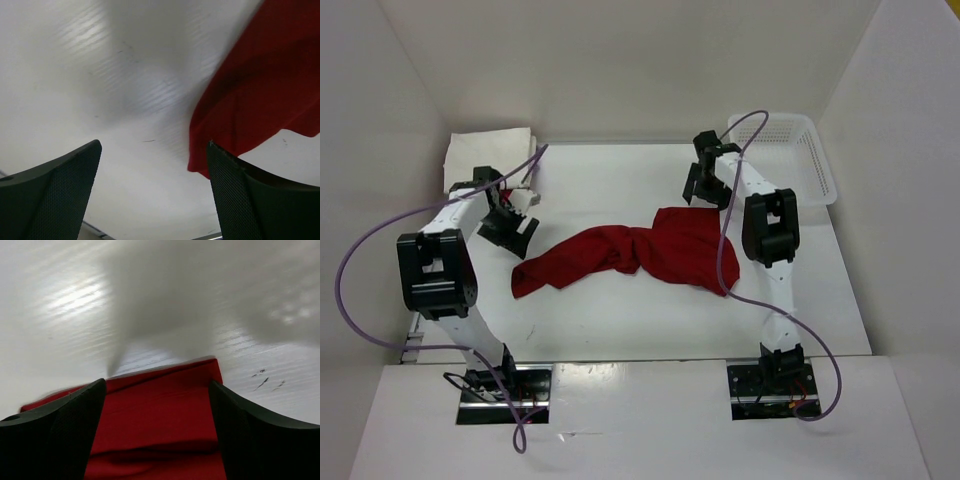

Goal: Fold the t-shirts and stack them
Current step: Flatten out the tshirt

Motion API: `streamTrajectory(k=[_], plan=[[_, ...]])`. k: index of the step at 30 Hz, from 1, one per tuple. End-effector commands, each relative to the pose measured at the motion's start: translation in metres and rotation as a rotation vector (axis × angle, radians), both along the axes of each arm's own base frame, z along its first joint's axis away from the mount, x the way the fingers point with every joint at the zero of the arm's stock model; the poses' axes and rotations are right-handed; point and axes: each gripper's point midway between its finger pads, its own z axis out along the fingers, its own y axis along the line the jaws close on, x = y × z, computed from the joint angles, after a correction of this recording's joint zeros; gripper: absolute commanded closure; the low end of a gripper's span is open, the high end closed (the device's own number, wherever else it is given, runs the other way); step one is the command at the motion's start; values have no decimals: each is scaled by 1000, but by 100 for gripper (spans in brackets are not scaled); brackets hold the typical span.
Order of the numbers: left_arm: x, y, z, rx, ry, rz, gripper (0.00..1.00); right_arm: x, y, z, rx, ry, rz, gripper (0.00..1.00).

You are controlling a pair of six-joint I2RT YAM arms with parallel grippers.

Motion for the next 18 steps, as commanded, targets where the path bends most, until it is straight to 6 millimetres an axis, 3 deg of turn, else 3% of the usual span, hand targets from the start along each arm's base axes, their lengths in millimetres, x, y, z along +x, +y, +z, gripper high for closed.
streamTrajectory(k=[1,5,6,7,8,9,10,13,14,15,16,18], plan=[[-16,-26,-17,-144,88,-17,8,-8,-12,-5,-63,55,-3,12],[-18,-40,-29,-195,127,-40,3,-28,-15,-35,-68,121,2,12],[-19,-41,-32,-197,136,-39,3,-27,-13,-39,-57,118,5,21],[-20,-51,-37,-217,156,-63,3,-36,-10,-46,-40,150,13,34],[-21,-54,-40,-234,164,-64,3,-38,-9,-49,-32,153,15,54],[-28,-64,-41,-259,200,-80,3,-39,-7,-52,-22,157,18,91],[-33,-74,-45,-303,227,-111,9,-46,-6,-59,-8,177,23,100],[-36,-92,-43,-391,268,-145,53,-38,1,-35,33,110,33,100],[-42,-96,-42,-417,298,-149,85,-34,4,-18,50,75,37,100],[-39,-98,-41,-436,311,-147,99,-25,8,1,66,28,57,100],[-40,-100,-39,-451,328,-152,100,-18,11,17,83,-12,62,100],[-29,-99,-31,-448,310,-155,100,5,20,82,126,-161,108,100]])
